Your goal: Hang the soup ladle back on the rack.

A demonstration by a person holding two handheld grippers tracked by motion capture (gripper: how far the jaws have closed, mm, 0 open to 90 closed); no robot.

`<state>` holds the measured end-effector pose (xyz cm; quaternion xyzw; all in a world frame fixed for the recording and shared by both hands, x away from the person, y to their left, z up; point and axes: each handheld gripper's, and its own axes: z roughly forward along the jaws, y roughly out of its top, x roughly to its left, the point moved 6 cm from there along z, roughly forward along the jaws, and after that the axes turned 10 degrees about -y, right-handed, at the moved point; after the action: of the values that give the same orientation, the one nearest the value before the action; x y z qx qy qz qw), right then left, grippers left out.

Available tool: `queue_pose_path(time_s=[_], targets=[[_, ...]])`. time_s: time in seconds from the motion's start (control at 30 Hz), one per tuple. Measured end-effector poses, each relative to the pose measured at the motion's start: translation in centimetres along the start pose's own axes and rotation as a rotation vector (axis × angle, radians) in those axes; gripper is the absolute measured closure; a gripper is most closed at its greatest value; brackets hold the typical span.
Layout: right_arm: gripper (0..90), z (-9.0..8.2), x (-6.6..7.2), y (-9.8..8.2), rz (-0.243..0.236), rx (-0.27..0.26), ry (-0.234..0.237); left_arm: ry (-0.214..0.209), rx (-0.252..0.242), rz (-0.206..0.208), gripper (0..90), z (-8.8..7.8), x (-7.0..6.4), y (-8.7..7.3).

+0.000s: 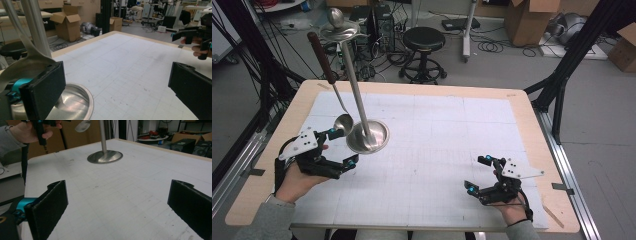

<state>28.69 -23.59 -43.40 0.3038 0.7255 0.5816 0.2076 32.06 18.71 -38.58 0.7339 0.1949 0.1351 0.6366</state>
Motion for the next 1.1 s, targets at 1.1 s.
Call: queue_pose_path(time_s=[1.1], targets=[[2.1,-0.7,-1.1,0.4,0.018,-0.039,-0.079,0.032,0.102,-0.026,1.7,0.8,-0.5,-4.4]])
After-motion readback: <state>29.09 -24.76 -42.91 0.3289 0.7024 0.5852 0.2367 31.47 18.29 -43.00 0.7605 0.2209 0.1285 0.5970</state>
